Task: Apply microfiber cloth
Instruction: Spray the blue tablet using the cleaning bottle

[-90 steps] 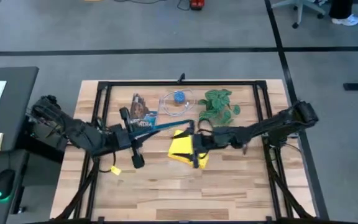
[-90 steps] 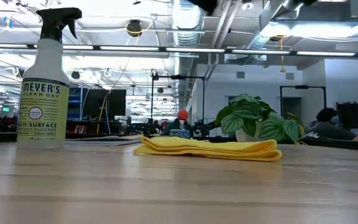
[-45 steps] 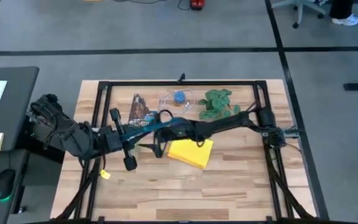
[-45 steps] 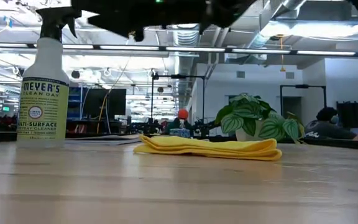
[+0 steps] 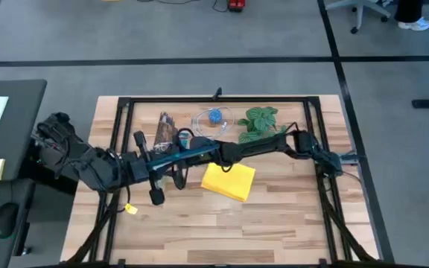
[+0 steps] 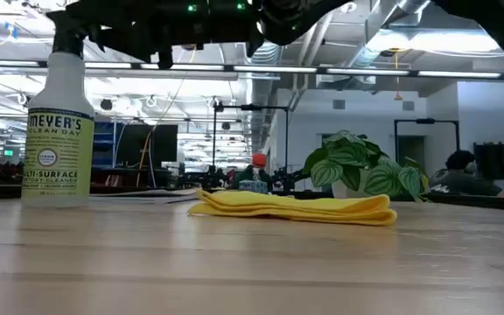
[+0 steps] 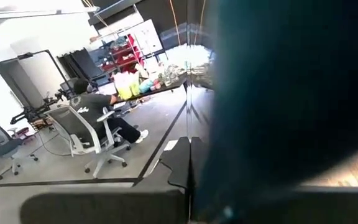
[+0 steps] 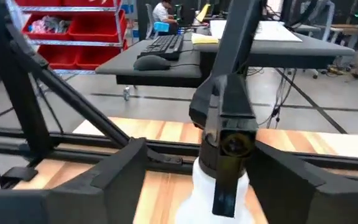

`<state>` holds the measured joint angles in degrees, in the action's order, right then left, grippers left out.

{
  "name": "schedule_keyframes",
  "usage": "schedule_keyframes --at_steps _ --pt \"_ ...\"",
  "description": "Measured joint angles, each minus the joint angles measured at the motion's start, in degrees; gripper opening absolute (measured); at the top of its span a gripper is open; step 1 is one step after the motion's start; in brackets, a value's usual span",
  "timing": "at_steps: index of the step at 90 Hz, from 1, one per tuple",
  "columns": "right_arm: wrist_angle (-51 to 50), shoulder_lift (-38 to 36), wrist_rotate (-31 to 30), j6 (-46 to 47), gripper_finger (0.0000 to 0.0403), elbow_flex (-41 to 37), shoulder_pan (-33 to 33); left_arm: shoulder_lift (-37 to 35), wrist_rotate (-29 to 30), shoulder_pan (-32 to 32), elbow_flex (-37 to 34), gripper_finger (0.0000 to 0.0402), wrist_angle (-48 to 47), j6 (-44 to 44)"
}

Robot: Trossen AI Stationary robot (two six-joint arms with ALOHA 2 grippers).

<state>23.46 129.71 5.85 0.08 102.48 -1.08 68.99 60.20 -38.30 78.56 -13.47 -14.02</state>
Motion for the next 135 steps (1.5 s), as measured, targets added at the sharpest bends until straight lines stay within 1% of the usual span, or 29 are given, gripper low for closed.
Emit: schedule_keyframes --at_steps 8,24,28,36,45,58,69,78,81,87,95,101,106,109,121,135 --pt "-0.1 0.0 -1.0 1.1 0.0164 0.0 0.4 0.0 0.0 0.0 0.0 0.0009 -0.4 0.2" --pt "-2.7 0.0 -1.8 1.4 0.0034 0.1 1.0 0.0 0.1 0.0 0.0 0.0009 -0.4 0.4" --pt "-3.4 0.0 -1.9 1.0 0.0020 0.1 1.0 0.0 0.1 0.0 0.0 0.0009 -0.4 0.4" --pt "-5.3 -0.7 -1.8 0.5 0.0020 0.2 0.8 0.0 0.1 0.0 0.0 0.0009 -0.4 0.4" --pt "-11.8 -3.4 -0.6 0.0 0.0019 0.1 0.3 0.0 0.1 0.0 0.0 0.0009 -0.5 0.9" --pt "-26.8 -9.9 4.1 -3.0 0.0019 -0.2 -1.6 0.0 0.0 0.0 -0.1 0.0009 -0.8 1.1" --pt "-36.6 -17.4 9.0 -4.1 0.0019 -4.4 -4.1 0.0 -1.2 -0.6 -0.1 0.0009 -1.0 1.7" --pt "-41.5 -24.5 9.5 -4.2 0.0019 -10.5 -6.7 0.1 -1.9 -1.7 -0.1 0.0009 -1.3 1.5" --pt "-42.1 -27.1 9.4 -3.7 0.0019 -13.2 -7.5 0.1 -1.9 -2.1 -0.2 0.0009 -1.4 1.4" --pt "-41.9 -32.0 9.0 -2.7 0.0019 -19.4 -9.7 0.1 1.1 -2.6 -0.2 0.0009 -1.3 1.0" --pt "-40.6 -38.3 9.0 -1.0 0.0019 -27.9 -12.9 0.0 0.6 -2.7 0.0 0.0009 0.2 1.8" --pt "-40.0 -43.5 9.0 -0.3 0.0018 -33.6 -15.4 0.0 2.0 -2.8 -0.2 0.0009 -1.8 1.5" --pt "-37.5 -47.1 9.0 0.1 0.0018 -37.6 -17.7 0.0 0.8 -2.9 -0.2 0.0009 -0.9 1.6" --pt "-36.9 -48.9 9.0 0.3 0.0018 -39.9 -19.1 0.0 1.0 -2.9 -0.2 0.0009 -1.2 1.5" --pt "-34.8 -54.8 9.2 0.4 0.0018 -46.5 -24.3 0.5 1.3 -2.5 -0.2 0.0009 -1.0 1.7" --pt "-33.8 -58.8 9.1 -0.1 0.0020 -50.6 -28.5 2.2 0.5 -2.0 -0.2 0.0009 -1.7 4.2"
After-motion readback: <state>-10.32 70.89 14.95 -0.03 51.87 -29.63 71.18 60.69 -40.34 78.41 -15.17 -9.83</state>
